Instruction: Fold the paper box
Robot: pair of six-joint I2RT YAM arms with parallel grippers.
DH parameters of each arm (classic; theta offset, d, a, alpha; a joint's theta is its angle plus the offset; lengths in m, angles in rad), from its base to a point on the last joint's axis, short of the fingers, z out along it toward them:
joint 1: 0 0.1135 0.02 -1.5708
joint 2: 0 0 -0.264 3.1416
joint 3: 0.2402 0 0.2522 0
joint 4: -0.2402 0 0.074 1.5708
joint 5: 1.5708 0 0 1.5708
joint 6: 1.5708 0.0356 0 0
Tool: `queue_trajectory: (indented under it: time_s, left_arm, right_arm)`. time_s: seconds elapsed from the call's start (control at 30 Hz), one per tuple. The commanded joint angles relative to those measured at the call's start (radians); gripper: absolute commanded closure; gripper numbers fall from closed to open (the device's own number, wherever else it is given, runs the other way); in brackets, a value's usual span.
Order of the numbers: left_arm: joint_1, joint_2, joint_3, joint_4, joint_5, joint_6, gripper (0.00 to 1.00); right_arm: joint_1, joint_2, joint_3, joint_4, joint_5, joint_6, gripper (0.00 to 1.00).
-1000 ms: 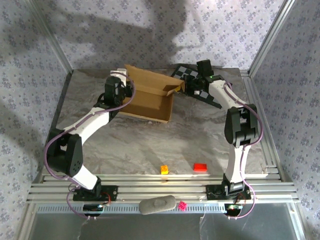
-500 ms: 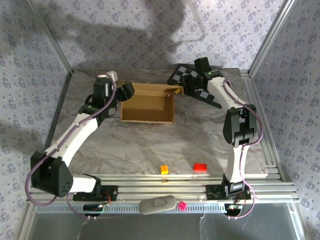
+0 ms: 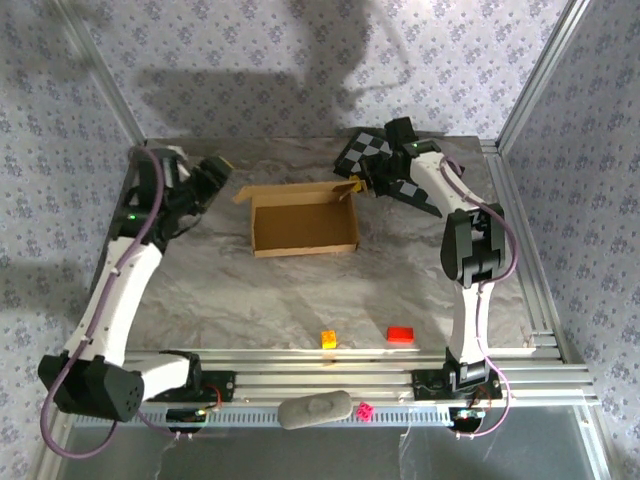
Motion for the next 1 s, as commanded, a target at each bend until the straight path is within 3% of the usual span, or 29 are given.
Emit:
queue_trajectory:
  time_s: [0.0,0.1,0.23,0.33,0.53,0.97]
  left_arm:
    - [0.106,0.119,0.099,-0.147,0.132,0.057,0.34]
    - [0.121,0.301,0.205,-0.263,0.178,0.151,0.32]
    - [0.109,0.410,0.208,-0.170,0.260,0.076,0.30]
    - [0.059,0.463,0.232,-0.171,0.261,0.053,0.30]
    - [0.008,0.496,0.190,-0.065,0.263,-0.048,0.32]
    - [-0.035,0.511,0.194,-0.041,0.290,-0.111,0.33]
  right_arm:
    - [0.002,0.016,0.060,-0.050,-0.001,-0.059,1.00]
    - [0.004,0.025,0.078,-0.070,-0.005,-0.076,1.00]
    - [0.006,0.025,0.074,-0.072,-0.006,-0.082,1.00]
    - [0.006,0.025,0.071,-0.062,-0.005,-0.075,1.00]
    - [0.008,0.033,0.079,-0.058,-0.006,-0.070,1.00]
    - [0.009,0.038,0.077,-0.046,-0.006,-0.054,1.00]
